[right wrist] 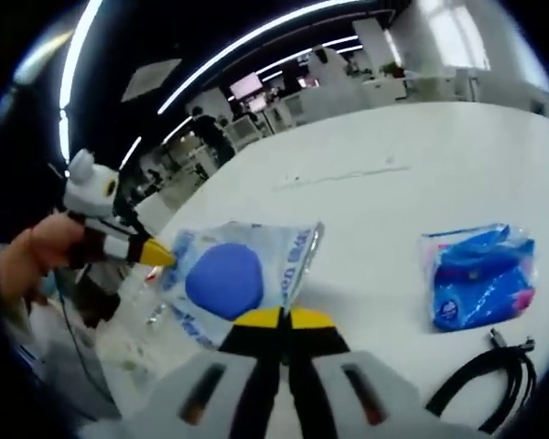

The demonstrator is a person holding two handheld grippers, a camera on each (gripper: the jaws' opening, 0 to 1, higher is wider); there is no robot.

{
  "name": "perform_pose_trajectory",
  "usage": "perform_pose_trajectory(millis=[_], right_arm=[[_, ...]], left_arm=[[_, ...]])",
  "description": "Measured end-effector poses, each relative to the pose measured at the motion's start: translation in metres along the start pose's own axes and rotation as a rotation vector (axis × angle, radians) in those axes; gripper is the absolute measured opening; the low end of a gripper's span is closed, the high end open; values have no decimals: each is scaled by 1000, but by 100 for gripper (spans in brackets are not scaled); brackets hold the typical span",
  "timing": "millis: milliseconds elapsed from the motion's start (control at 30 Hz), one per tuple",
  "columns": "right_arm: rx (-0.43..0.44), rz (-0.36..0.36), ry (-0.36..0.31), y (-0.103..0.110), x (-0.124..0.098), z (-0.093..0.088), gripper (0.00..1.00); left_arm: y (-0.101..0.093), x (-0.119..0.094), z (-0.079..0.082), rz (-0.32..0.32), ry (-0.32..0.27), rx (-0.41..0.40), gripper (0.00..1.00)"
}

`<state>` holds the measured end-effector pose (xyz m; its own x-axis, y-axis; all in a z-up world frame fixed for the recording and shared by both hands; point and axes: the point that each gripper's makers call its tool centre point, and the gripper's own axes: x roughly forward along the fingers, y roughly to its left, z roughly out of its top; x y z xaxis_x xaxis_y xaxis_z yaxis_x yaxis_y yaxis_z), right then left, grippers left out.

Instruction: Arrange the tabletop items into an orderly group along one side of the table until the central work area is clear of visible clutter.

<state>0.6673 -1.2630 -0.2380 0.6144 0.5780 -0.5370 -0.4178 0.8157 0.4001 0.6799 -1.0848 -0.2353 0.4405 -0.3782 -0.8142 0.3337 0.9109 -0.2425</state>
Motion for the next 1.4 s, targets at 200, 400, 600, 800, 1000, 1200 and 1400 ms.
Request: perform_pose_trajectory(millis=[200,400,600,800,1000,1200,1400], right_arm=[[-38,-10,-21,-5,-12,14,0],[-72,-35,-39,-10,-25,27,0],[-95,-81,-38,-24,-34,36,0],[-122,-111,-21,-37,-36,38,0],[-140,-138,18,-49,-25,29,0],[-141,-168,56,-63,-12,20,0],[-142,-192,78,-72,-1,15,0]], left_arm=[[-13,-8,8,-36,-48,-19,0],[-27,-9,15,-64,-80,-28,0],[-43,-4,22,-104,-114,-46,0],[-52,7,21,-133,-119,-72,0],[-51,21,22,-139,-110,-81,0],[-46,40,21,-145,-87,-87,0],[-41,56,19,-145,-67,-98,0]])
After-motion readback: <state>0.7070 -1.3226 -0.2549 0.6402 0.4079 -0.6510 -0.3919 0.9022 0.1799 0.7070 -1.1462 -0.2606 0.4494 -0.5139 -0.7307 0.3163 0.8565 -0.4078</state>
